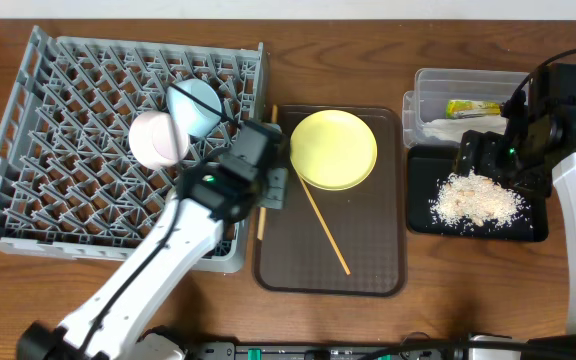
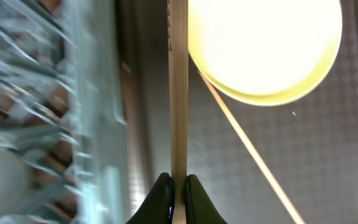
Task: Sort waste into correct bins and load items into the dishwasher
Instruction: 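Lift the chopstick and carry it to the dish rack, then insert the chopstick upright into the rack and open the left gripper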
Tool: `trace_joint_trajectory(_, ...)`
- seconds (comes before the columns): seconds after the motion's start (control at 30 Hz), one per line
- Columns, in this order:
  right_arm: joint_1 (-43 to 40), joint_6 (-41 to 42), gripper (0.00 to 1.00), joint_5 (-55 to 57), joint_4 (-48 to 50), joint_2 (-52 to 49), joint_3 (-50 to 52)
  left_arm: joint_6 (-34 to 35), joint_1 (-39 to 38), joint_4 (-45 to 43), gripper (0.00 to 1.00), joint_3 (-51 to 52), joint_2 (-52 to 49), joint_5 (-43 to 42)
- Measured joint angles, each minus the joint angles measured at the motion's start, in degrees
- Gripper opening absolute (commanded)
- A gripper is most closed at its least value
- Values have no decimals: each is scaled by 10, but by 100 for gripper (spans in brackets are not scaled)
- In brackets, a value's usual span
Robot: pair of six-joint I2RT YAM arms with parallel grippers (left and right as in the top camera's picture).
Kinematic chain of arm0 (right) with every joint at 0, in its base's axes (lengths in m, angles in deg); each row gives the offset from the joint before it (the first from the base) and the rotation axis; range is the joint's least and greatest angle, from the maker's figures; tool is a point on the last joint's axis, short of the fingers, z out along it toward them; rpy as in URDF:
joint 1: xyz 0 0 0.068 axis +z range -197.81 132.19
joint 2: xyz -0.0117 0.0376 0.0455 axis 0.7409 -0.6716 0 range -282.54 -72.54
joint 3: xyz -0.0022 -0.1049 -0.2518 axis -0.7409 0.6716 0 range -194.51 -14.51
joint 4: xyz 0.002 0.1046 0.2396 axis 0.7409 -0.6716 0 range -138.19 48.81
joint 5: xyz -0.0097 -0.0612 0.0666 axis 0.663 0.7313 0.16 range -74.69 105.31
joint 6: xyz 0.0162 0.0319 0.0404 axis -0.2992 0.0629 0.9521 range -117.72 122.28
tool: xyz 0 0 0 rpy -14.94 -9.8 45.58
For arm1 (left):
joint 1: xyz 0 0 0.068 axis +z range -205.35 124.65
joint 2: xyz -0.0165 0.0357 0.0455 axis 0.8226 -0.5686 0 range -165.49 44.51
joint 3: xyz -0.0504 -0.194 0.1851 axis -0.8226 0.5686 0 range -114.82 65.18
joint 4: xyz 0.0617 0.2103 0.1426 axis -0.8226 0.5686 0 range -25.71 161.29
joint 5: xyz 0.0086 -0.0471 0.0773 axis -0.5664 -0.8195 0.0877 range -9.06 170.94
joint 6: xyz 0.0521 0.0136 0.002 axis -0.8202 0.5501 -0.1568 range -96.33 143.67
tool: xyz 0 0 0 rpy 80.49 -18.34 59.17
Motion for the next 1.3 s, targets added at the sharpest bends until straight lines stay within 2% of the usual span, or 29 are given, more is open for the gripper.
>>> trace_joint_trajectory(0.17,0,0,99,0,0,0,0,-72,49,-14,8,0,29,19)
trace_joint_trajectory(0.53,0,0,99,0,0,0,0,-138,77,-46,8,0,-17,29)
trace_joint_trajectory(0.8,0,0,99,0,-4,0,0,-152,82,-71,8,0,-85,35)
trace_joint_trajectory(1.3,0,0,99,0,-4,0,0,-153,109,-78,12,0,-89,44)
